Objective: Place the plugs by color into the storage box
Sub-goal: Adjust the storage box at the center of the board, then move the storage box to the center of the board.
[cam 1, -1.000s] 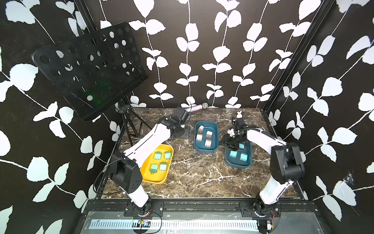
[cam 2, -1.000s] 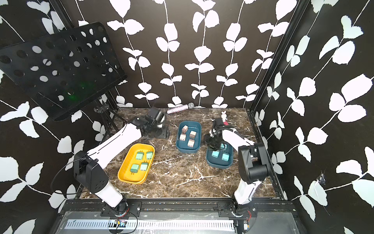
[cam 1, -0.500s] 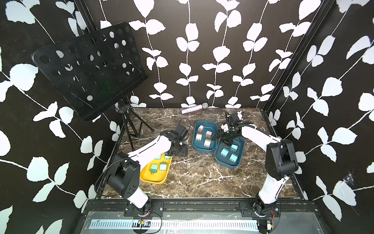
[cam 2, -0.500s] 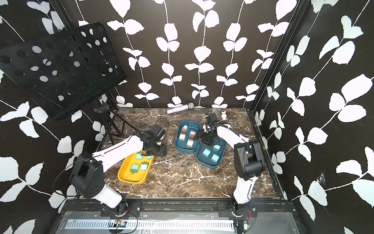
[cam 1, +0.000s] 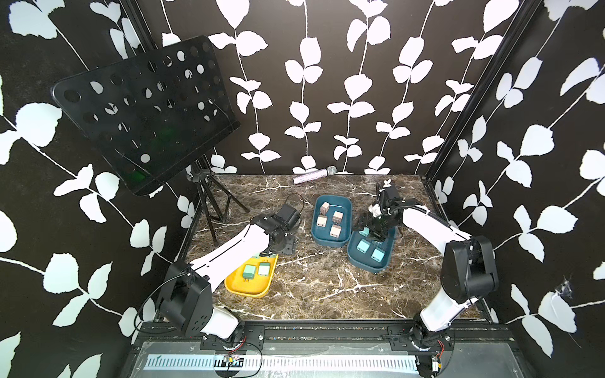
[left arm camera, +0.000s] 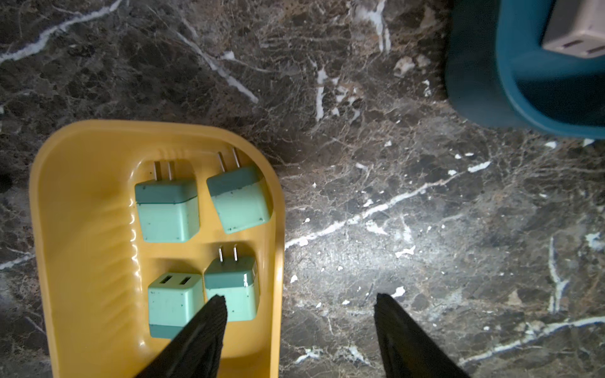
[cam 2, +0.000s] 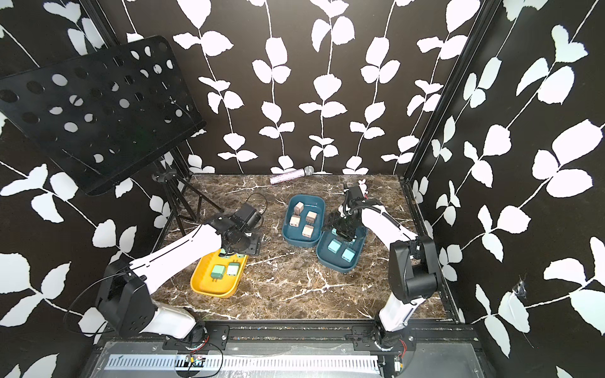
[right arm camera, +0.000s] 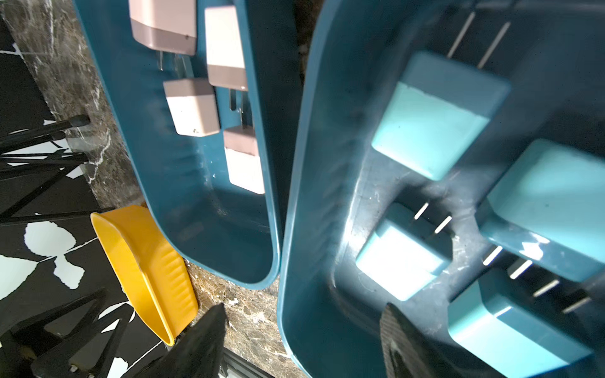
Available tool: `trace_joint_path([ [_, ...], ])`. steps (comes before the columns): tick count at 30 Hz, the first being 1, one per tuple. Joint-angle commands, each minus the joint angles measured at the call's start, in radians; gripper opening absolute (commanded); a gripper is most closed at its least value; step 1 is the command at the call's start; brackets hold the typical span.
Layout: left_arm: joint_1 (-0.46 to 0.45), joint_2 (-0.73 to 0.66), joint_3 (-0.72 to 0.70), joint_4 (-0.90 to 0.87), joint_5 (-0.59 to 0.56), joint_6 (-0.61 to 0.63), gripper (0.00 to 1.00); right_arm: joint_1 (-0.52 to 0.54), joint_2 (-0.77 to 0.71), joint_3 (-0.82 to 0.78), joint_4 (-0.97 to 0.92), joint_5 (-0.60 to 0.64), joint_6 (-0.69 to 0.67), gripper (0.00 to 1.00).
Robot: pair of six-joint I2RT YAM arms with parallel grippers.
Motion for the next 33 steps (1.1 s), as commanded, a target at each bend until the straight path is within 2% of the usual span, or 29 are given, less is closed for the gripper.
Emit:
trace_joint_path([
  [1,-0.003,0.028,-0.051,0.016,0.026,-0.007,0.7,-0.001,-0.004,0.01,-0.012,0.012,-0.004,0.73],
  [6,-0.003,0.085,-0.128,0.15,0.048,-0.01,0.59,0.0,-0.011,0.008,-0.028,0.016,-0.006,0.73],
  [10,-0.006,0.156,-0.109,0.203,0.05,0.026,0.51,-0.001,-0.032,-0.014,-0.031,0.027,-0.008,0.74],
  [15,-0.011,0.296,0.062,0.211,0.013,0.123,0.28,-0.002,-0.049,-0.036,-0.032,0.029,-0.008,0.74],
  [20,-0.015,0.457,0.282,0.205,0.002,0.218,0.13,-0.002,-0.061,-0.036,-0.043,0.037,-0.008,0.74],
  [25,-0.015,0.596,0.461,0.221,-0.012,0.29,0.11,-0.011,-0.08,-0.046,-0.056,0.044,-0.011,0.74],
  [29,-0.012,0.68,0.594,0.196,0.005,0.292,0.13,-0.026,-0.082,-0.056,-0.063,0.051,-0.017,0.74],
  [30,-0.012,0.694,0.616,0.186,0.003,0.28,0.17,-0.031,-0.083,-0.058,-0.066,0.052,-0.019,0.74],
  [32,-0.011,0.712,0.651,0.165,-0.007,0.258,0.34,-0.043,-0.116,-0.053,-0.07,0.055,-0.024,0.74],
  [33,-0.011,0.717,0.663,0.153,-0.017,0.246,0.38,-0.051,-0.119,-0.047,-0.075,0.06,-0.029,0.74],
])
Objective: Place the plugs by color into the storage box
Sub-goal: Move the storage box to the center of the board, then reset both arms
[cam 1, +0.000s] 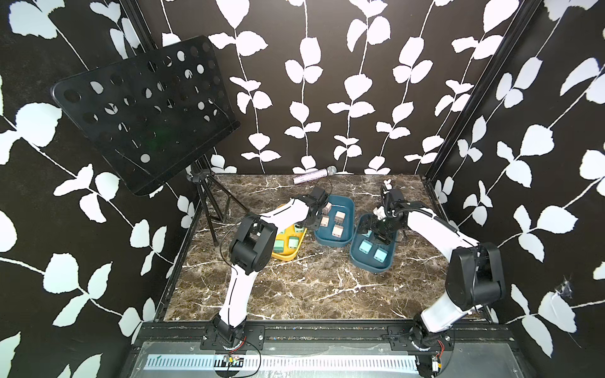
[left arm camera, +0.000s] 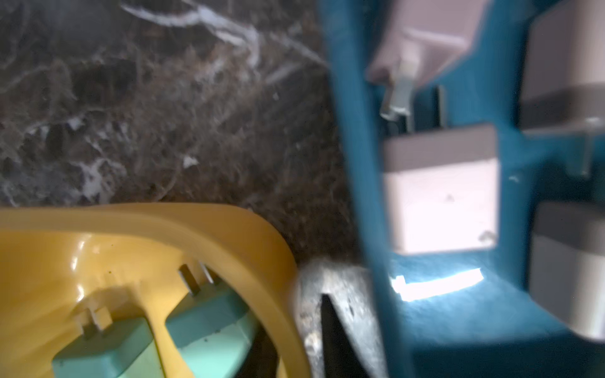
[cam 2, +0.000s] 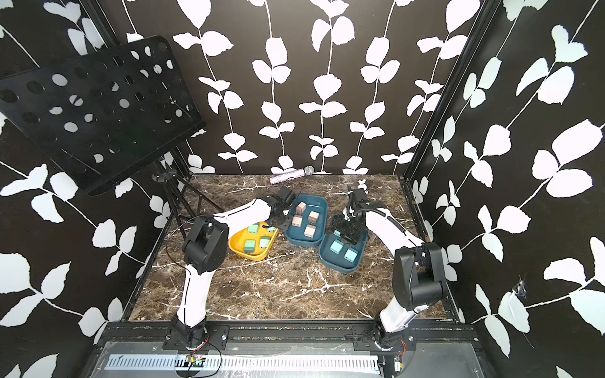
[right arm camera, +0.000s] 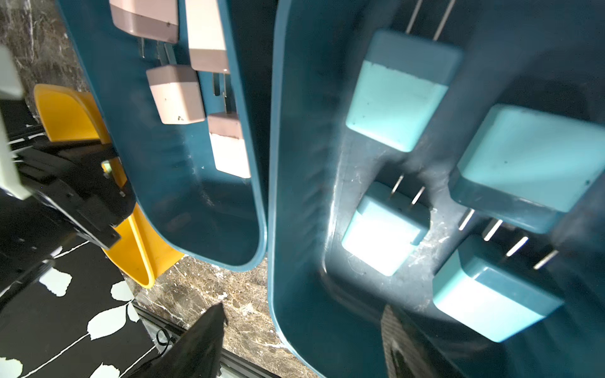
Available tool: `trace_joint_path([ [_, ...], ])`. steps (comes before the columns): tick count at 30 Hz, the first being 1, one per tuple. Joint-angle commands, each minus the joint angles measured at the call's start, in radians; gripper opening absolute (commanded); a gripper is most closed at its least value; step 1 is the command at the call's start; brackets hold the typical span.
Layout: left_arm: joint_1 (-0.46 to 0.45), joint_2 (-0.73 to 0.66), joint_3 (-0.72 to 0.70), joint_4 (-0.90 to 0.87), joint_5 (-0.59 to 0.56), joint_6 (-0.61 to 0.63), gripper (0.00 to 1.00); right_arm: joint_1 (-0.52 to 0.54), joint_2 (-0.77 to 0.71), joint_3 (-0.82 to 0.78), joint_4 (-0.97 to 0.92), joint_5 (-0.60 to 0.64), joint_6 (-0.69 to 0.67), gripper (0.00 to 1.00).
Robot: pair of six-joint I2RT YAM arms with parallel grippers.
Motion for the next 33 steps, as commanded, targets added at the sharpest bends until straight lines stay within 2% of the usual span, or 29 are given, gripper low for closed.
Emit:
trace_joint_path([
  [1,-0.007,-0.006,0.054,-0.055,-0.014,-0.025,0.43,-0.031,-0.052,0.006,-0.042,0.027,-0.029,0.74],
  [4,-0.002,-0.036,0.057,-0.061,-0.025,-0.053,0.57,-0.079,-0.059,0.027,-0.061,0.036,-0.054,0.75],
  [6,0.003,-0.07,0.063,-0.073,-0.022,-0.064,0.64,-0.123,-0.066,0.041,-0.072,0.045,-0.074,0.77],
  [10,0.023,-0.17,0.079,-0.132,-0.058,-0.098,0.67,-0.207,-0.086,0.062,-0.081,0.124,-0.127,0.84],
  [13,0.056,-0.301,0.002,-0.132,-0.104,-0.131,0.71,-0.256,-0.126,0.024,-0.028,0.245,-0.168,0.91],
  [14,0.072,-0.357,-0.049,-0.116,-0.118,-0.142,0.78,-0.266,-0.147,-0.005,0.014,0.291,-0.18,0.93],
  [15,0.087,-0.408,-0.108,-0.091,-0.127,-0.146,0.89,-0.272,-0.166,-0.038,0.065,0.331,-0.192,0.94],
  [16,0.105,-0.472,-0.184,-0.049,-0.141,-0.145,0.99,-0.274,-0.19,-0.08,0.13,0.374,-0.21,0.95],
  [21,0.175,-0.741,-0.587,0.186,-0.302,-0.09,0.99,-0.275,-0.278,-0.305,0.495,0.567,-0.34,0.97],
  [23,0.203,-0.814,-0.728,0.305,-0.31,0.021,0.99,-0.275,-0.28,-0.364,0.6,0.592,-0.392,0.98],
  [25,0.206,-0.862,-0.879,0.475,-0.375,0.198,0.99,-0.275,-0.274,-0.436,0.738,0.566,-0.441,0.98],
  [27,0.23,-0.861,-0.987,0.591,-0.468,0.27,0.99,-0.274,-0.258,-0.503,0.868,0.546,-0.459,0.99],
  [29,0.3,-0.831,-1.035,0.651,-0.412,0.273,0.99,-0.274,-0.241,-0.548,0.954,0.536,-0.459,0.99],
  [31,0.337,-0.804,-1.124,0.862,-0.352,0.302,0.99,-0.275,-0.224,-0.587,1.03,0.533,-0.462,0.99],
  [32,0.356,-0.783,-1.187,1.028,-0.292,0.323,0.99,-0.275,-0.216,-0.614,1.082,0.541,-0.47,0.99],
  [33,0.363,-0.771,-1.203,1.099,-0.27,0.341,0.99,-0.273,-0.205,-0.646,1.144,0.551,-0.491,0.99],
])
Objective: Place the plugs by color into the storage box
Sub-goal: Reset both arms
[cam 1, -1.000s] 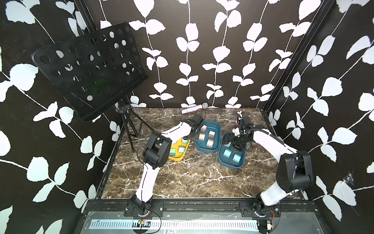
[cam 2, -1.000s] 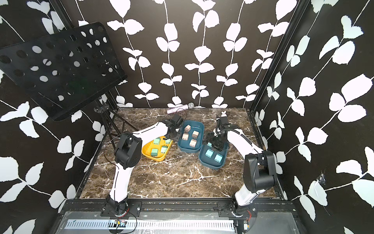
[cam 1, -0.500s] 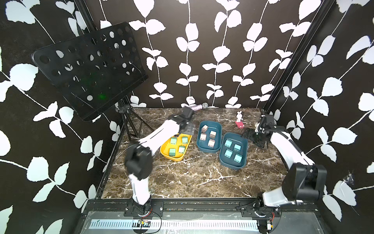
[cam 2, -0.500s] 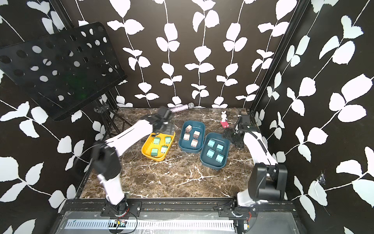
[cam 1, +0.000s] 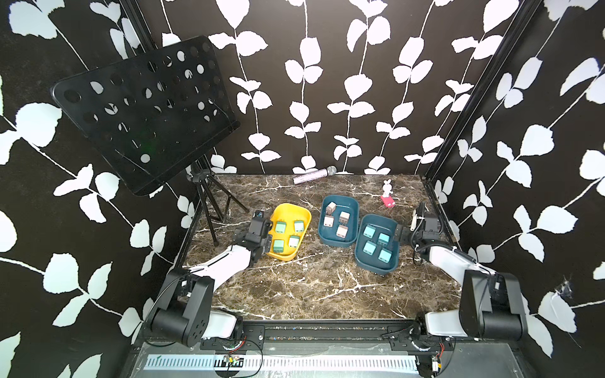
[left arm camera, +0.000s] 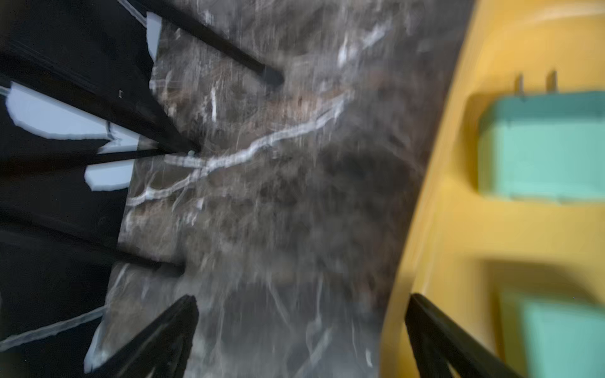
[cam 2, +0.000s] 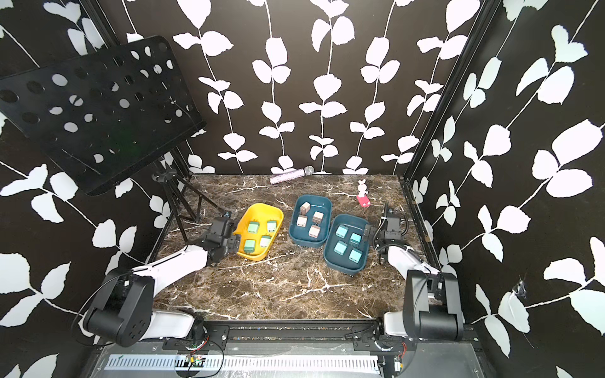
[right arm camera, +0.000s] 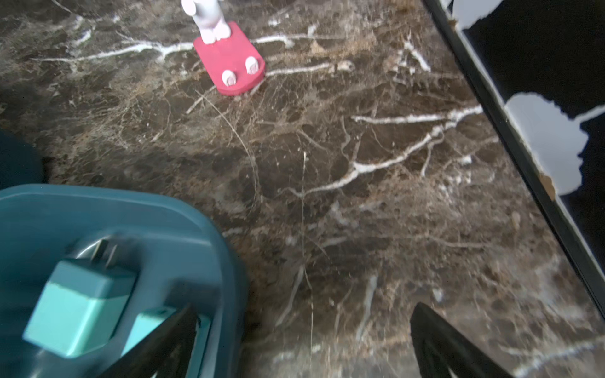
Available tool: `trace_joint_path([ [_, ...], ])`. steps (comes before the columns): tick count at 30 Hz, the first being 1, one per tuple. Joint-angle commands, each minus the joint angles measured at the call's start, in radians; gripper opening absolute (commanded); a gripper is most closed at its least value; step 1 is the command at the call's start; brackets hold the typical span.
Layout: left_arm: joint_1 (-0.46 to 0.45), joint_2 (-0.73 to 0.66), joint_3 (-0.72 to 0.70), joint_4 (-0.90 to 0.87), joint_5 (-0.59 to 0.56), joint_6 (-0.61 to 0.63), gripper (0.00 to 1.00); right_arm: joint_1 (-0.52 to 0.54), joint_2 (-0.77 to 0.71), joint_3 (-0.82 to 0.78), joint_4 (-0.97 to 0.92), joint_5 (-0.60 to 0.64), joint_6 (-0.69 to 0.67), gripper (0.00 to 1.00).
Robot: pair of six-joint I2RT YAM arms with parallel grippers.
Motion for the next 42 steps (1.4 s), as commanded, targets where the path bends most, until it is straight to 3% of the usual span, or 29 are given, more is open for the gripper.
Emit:
trace_joint_path([
  [1,0.047,0.036,-0.07,0.416,0.085,0.118,0.99,0.006,0.034,-0.079,0.333,0.043,-0.078,0.99],
  [2,0.065,0.064,-0.08,0.498,0.135,0.135,0.99,0.004,0.043,-0.069,0.337,0.073,-0.083,0.99],
  [4,0.11,0.104,0.003,0.367,0.262,0.146,0.99,0.004,0.092,-0.036,0.367,0.071,-0.085,0.99],
  [6,0.13,0.105,-0.003,0.395,0.357,0.174,0.99,0.041,0.147,0.008,0.342,0.073,-0.13,0.99],
  [8,0.135,0.049,-0.081,0.489,0.327,0.15,0.99,0.083,0.151,0.025,0.305,0.111,-0.176,0.99],
  [11,0.138,-0.028,-0.185,0.6,0.297,0.121,0.99,0.107,0.118,-0.065,0.431,0.12,-0.202,0.99],
  [16,0.138,-0.071,-0.241,0.648,0.262,0.07,0.99,0.1,0.15,-0.257,0.848,0.082,-0.213,0.99],
  [18,0.14,-0.068,-0.238,0.645,0.303,0.085,0.99,0.103,0.118,-0.229,0.726,0.053,-0.226,0.99],
  [27,0.149,-0.128,-0.328,0.746,0.233,0.04,0.99,0.102,0.126,-0.225,0.738,0.068,-0.219,0.99],
  [31,0.15,-0.105,-0.301,0.727,0.206,0.033,0.99,0.102,0.124,-0.224,0.729,0.069,-0.217,0.99],
  [33,0.151,-0.08,-0.278,0.715,0.235,0.083,0.99,0.102,0.124,-0.224,0.73,0.069,-0.218,0.99],
  [36,0.159,-0.017,-0.246,0.753,0.19,0.136,0.99,0.102,0.124,-0.222,0.728,0.068,-0.218,0.99],
  [42,0.205,0.089,-0.251,0.868,0.318,0.136,0.99,0.102,0.124,-0.222,0.728,0.068,-0.218,0.99],
])
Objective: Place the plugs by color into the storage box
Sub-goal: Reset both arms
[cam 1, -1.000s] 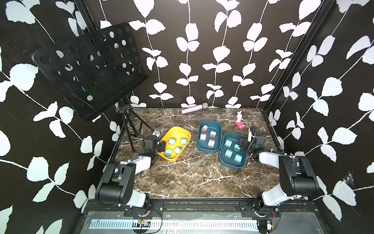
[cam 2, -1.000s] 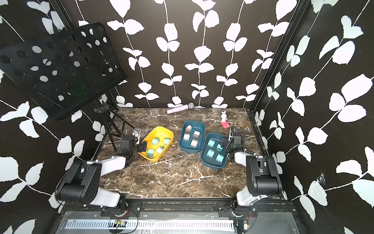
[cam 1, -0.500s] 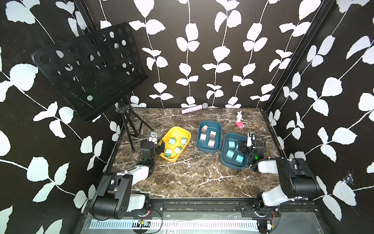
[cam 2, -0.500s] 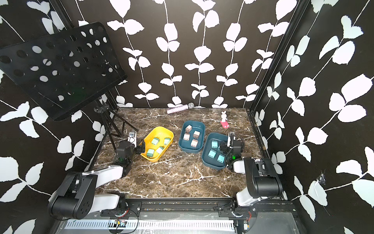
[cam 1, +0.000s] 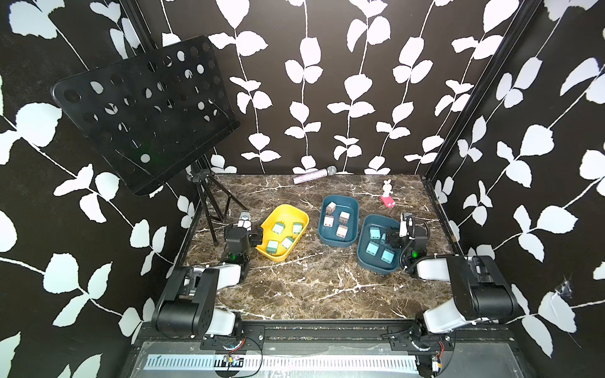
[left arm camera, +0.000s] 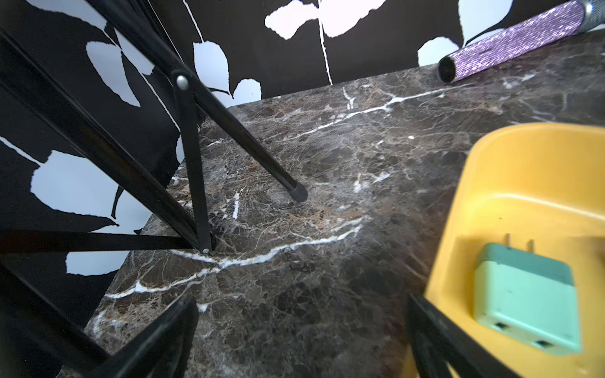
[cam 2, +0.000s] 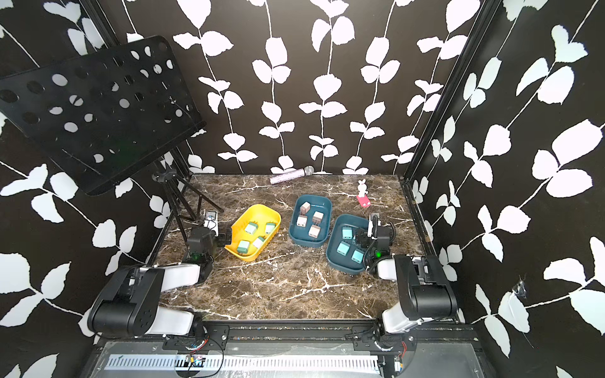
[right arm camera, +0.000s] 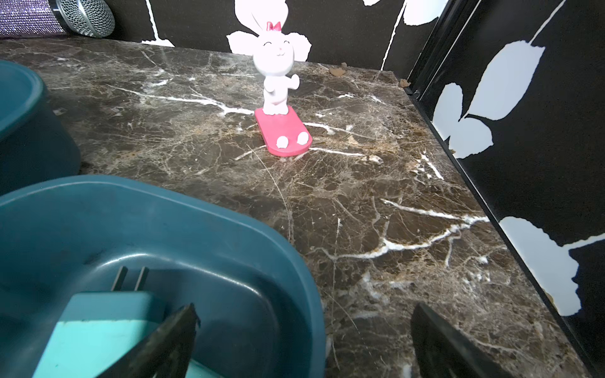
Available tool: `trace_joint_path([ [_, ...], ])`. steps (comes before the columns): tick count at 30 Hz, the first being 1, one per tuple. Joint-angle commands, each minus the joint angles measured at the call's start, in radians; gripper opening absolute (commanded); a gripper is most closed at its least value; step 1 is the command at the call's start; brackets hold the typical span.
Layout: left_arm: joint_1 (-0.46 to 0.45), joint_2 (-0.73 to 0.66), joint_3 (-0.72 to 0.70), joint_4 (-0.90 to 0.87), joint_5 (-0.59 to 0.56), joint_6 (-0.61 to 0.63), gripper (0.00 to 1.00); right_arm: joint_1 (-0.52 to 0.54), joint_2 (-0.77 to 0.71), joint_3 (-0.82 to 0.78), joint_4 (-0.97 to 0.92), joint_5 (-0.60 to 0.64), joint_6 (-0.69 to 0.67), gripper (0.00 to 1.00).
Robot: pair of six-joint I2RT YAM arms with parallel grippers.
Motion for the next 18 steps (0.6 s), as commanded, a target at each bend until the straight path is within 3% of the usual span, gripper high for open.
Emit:
trace_joint_path([
  [1,0.017,0.071,0.006,0.122,0.075,0.021,0.99,-0.001,-0.007,0.004,0.058,-0.005,-0.016,0.99],
  [3,0.039,0.147,0.019,0.205,0.126,0.025,0.99,-0.001,-0.007,0.005,0.056,-0.004,-0.016,0.99],
  [5,0.075,0.098,0.015,0.115,0.166,-0.018,0.99,-0.001,-0.007,0.005,0.058,-0.005,-0.016,0.99],
  [7,0.081,0.139,-0.019,0.255,0.179,-0.016,0.99,-0.001,-0.006,0.006,0.057,-0.004,-0.016,0.99],
  [9,0.08,0.1,0.055,0.047,0.153,-0.027,0.99,-0.001,-0.007,0.005,0.057,-0.005,-0.016,0.99],
  [11,0.078,0.126,0.051,0.102,0.153,-0.014,0.99,-0.001,-0.007,0.004,0.056,-0.004,-0.016,0.99],
  [18,0.078,0.117,0.072,0.041,0.181,-0.009,0.99,-0.001,-0.008,0.006,0.058,-0.004,-0.016,0.99],
])
